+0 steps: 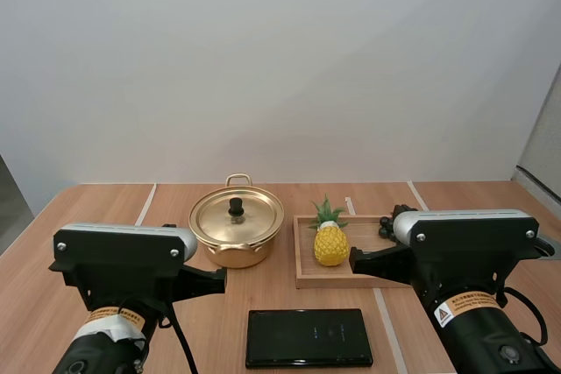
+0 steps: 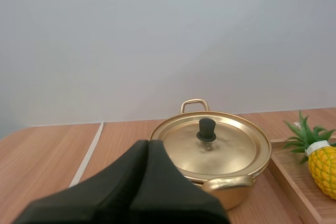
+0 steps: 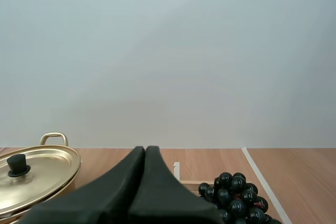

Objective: Open the pot, put the grape inside, and close it

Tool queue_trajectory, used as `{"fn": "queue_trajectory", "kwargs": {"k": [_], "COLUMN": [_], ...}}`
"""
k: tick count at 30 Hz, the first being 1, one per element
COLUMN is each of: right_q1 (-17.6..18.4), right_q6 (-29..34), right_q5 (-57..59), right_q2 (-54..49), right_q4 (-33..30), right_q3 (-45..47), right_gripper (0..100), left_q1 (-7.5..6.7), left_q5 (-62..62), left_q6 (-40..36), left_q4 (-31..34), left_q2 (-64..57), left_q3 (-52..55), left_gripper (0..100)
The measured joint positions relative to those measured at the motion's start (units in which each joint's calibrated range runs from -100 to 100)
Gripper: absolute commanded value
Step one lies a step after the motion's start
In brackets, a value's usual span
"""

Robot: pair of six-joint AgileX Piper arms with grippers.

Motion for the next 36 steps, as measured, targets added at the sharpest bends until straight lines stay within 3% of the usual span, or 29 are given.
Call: {"fn": "queue_trajectory", "kwargs": {"k": [36], "right_q1": [0.00], "right_q6": [0.00], "right_q5": [-1.95], "right_q2": [0.00], "right_q4": [4.25], "right_q3": [0.00], "right_gripper": [0], "left_q1": [0.00], "left_q5": [-0.98], "left_q6": [0.00], "left_q4": [0.00], "left_q2": [0.00], "left_q3": [0.00], "left_gripper": [1]}}
